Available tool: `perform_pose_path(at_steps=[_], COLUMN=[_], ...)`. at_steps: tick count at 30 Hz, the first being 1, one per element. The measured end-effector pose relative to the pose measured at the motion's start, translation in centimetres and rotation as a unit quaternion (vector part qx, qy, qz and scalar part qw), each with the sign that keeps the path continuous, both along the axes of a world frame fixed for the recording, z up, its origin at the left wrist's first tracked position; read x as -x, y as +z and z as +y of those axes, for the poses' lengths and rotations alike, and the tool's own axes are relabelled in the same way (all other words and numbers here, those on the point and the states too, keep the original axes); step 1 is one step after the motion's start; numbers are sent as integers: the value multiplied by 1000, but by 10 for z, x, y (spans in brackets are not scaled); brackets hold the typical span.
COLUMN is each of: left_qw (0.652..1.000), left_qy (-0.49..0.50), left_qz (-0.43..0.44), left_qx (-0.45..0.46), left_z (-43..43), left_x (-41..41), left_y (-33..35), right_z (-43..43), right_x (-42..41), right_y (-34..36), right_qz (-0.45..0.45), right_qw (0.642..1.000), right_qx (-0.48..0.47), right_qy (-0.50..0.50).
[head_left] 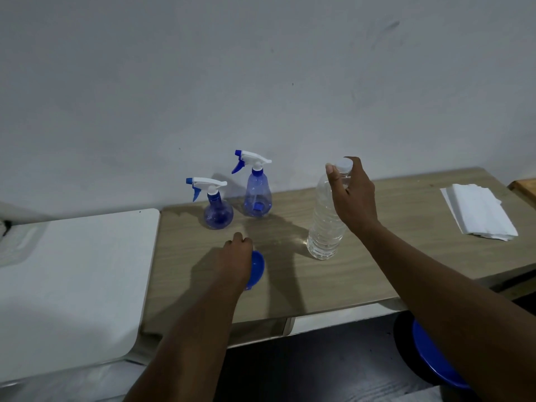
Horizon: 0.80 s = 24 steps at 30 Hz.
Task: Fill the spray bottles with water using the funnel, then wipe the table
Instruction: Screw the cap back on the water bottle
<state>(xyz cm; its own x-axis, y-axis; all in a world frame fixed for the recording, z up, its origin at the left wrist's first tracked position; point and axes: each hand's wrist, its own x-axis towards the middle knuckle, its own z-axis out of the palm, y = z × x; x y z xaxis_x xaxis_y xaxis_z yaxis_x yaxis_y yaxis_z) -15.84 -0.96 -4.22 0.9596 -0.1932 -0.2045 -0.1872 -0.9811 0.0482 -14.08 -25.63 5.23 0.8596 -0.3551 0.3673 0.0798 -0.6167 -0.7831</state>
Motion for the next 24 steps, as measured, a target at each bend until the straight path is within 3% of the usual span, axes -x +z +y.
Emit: perform_pose_path(at_steps=[12, 16, 20, 24], left_qw=[992, 988, 986, 984], left_qy=[-71, -125, -142, -161], left_qz=[-103, -91, -58, -55], left_qx=[-28, -12, 61, 54], left_z=[-8, -12, -19, -18], left_x=[12, 13, 15, 13], left_y=[-16, -32, -42, -49], right_z=[-3, -4, -6, -6], right_x=[4, 5, 4, 4], right_y=[0, -1, -1, -1], right_qz=[-6, -11, -9, -9], right_qw=[1000, 1000, 1000, 1000], right_qx=[-8, -11, -16, -21], right_qy=[4, 6, 7, 8])
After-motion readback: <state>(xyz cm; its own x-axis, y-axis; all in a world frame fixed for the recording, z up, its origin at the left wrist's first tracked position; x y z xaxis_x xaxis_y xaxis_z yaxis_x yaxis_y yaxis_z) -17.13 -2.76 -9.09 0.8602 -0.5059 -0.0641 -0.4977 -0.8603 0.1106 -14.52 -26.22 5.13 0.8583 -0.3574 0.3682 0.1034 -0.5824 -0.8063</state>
